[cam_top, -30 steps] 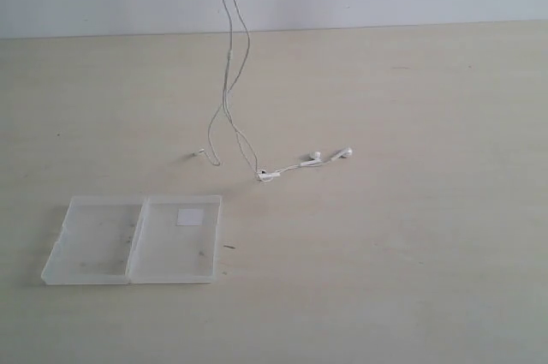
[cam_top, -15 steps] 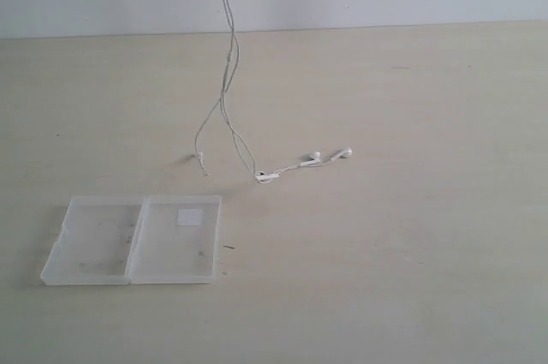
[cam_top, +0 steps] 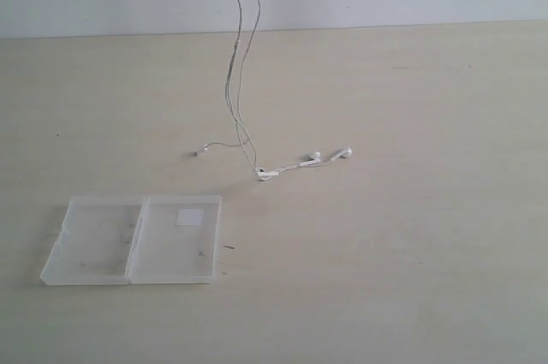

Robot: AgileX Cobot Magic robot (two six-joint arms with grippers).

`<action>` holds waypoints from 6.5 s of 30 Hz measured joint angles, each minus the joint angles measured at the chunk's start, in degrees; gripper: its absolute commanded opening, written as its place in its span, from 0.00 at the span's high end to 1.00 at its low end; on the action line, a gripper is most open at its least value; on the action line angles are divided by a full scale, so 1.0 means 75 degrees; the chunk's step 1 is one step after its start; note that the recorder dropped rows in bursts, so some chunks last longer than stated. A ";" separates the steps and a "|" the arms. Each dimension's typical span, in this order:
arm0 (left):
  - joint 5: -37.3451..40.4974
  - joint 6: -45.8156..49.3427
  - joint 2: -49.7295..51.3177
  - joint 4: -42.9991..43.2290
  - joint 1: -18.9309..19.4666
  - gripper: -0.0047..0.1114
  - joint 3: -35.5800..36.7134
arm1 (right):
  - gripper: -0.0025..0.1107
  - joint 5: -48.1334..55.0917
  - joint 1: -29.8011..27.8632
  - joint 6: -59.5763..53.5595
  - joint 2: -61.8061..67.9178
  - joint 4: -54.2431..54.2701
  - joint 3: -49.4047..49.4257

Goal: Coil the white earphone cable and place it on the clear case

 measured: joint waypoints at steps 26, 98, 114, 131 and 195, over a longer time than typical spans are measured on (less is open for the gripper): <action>0.1852 0.1348 0.3384 0.0181 -0.0228 0.96 -0.2425 | 0.98 -0.0149 0.0000 -0.0231 0.0000 0.0011 0.0000; 0.7431 1.4940 0.7699 -0.9200 -0.0228 0.42 -0.5034 | 0.98 -0.0304 0.0000 -0.0385 0.0062 0.0155 0.0000; 0.7853 1.5286 0.9452 -0.9200 -0.1284 0.33 -0.5813 | 0.98 -0.0319 0.0000 0.0451 0.0348 -0.0744 0.0000; 0.5036 1.4370 0.9470 -0.9200 -0.2662 0.32 -0.6354 | 0.98 -0.0316 0.0000 0.1252 0.0591 -0.1358 0.0000; 0.7429 1.4339 0.8392 -0.9153 -0.1514 0.35 -0.5562 | 0.98 0.1330 -0.0795 0.0327 0.0695 0.0589 -0.1709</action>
